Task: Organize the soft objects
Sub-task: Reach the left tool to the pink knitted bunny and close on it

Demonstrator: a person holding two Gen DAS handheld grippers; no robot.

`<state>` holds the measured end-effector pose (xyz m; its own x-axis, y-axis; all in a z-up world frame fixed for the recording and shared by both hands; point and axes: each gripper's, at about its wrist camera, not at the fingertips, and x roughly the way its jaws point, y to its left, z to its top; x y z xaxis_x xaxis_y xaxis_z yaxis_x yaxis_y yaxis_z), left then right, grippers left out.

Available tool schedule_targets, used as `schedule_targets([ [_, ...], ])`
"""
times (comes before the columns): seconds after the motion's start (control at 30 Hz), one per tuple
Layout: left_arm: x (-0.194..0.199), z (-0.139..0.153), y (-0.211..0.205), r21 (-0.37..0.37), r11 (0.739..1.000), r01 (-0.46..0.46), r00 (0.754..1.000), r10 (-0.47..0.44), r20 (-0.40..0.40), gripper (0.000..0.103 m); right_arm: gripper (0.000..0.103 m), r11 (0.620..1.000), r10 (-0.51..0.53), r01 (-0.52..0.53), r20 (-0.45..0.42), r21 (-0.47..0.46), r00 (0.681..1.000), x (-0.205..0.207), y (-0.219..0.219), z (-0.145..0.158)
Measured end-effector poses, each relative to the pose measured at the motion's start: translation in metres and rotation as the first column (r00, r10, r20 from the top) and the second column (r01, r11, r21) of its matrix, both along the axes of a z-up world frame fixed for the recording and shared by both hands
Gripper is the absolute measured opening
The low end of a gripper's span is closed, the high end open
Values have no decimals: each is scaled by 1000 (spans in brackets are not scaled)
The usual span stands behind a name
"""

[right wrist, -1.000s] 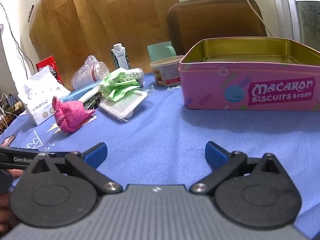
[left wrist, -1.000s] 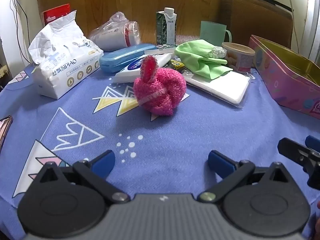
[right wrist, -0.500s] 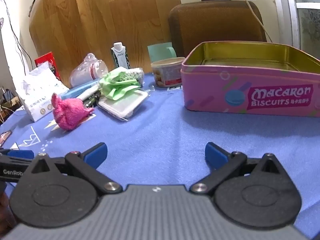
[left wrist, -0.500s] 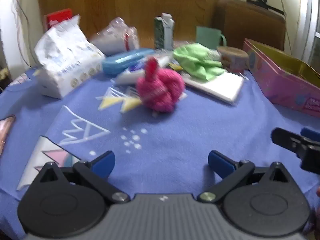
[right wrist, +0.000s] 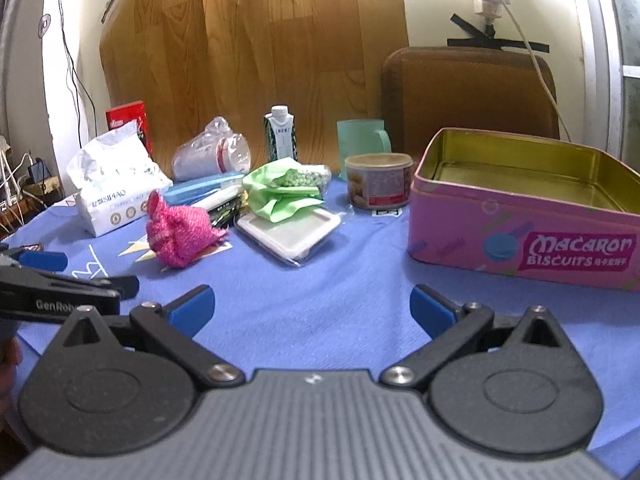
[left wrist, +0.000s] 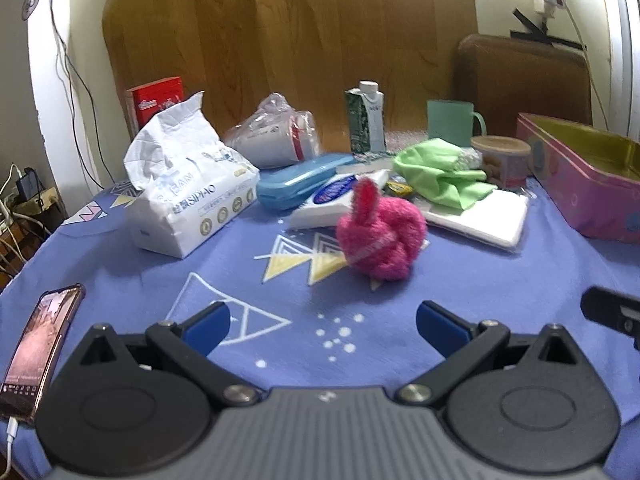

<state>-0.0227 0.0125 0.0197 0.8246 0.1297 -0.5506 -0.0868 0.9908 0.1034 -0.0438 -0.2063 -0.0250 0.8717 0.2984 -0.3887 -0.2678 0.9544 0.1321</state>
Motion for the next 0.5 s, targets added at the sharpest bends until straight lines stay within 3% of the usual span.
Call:
schedule_targets([
  [0.13, 3, -4, 18, -13, 1000, -22, 1000, 22, 19, 103, 102, 1000, 5, -5, 2, -23, 1000, 1, 7, 0],
  [0.23, 7, -7, 37, -17, 998, -63, 997, 63, 37, 103, 92, 998, 38, -37, 6, -47, 999, 5, 15, 3],
  [0.3, 11, -8, 50, -17, 996, -92, 994, 92, 50, 103, 75, 995, 73, -72, 5, -65, 997, 9, 21, 5],
  [0.37, 17, -10, 63, -27, 994, -106, 993, 108, 50, 103, 66, 989, 123, -123, -2, -86, 992, 15, 32, 9],
  [0.5, 25, -12, 84, -122, 988, -91, 995, 96, 36, 103, 59, 972, 216, -216, -19, -87, 976, 30, 55, 17],
])
